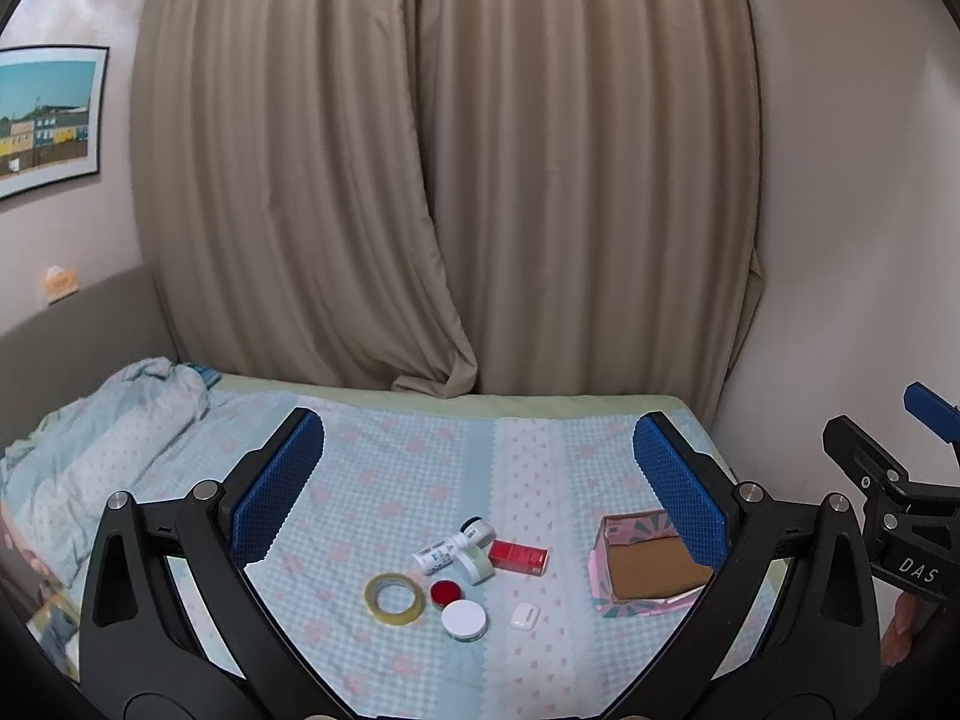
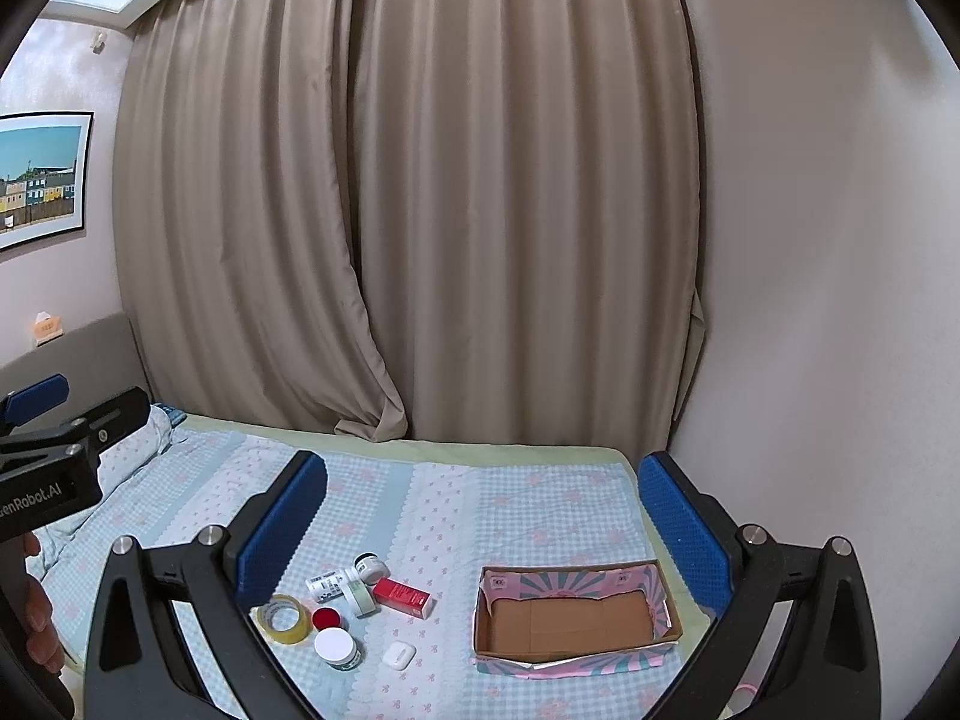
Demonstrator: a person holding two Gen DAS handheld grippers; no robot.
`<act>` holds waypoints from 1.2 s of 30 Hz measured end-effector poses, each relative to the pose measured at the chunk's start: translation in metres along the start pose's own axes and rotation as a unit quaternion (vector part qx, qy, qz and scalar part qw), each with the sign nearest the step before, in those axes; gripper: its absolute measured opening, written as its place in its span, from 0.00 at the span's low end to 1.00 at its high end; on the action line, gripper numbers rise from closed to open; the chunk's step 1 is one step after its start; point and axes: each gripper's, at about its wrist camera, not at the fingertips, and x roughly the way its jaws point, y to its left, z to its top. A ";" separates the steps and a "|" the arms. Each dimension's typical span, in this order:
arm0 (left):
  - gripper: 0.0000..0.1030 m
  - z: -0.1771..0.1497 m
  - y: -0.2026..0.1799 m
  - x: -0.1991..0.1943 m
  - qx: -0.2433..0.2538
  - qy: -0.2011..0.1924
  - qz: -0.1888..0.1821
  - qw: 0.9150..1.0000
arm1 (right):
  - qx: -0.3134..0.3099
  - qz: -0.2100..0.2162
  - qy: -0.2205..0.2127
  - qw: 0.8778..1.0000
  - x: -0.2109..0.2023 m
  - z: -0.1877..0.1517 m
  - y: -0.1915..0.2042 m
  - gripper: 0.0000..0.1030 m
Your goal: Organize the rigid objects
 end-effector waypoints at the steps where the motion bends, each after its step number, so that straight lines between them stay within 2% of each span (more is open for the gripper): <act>1: 0.99 0.001 0.000 0.000 0.001 0.000 -0.001 1.000 | 0.000 0.000 -0.001 1.000 -0.001 0.000 0.000 1.00; 36: 0.99 0.001 0.007 -0.003 -0.002 -0.001 -0.005 1.000 | 0.003 -0.008 -0.002 1.000 -0.001 -0.001 0.001 1.00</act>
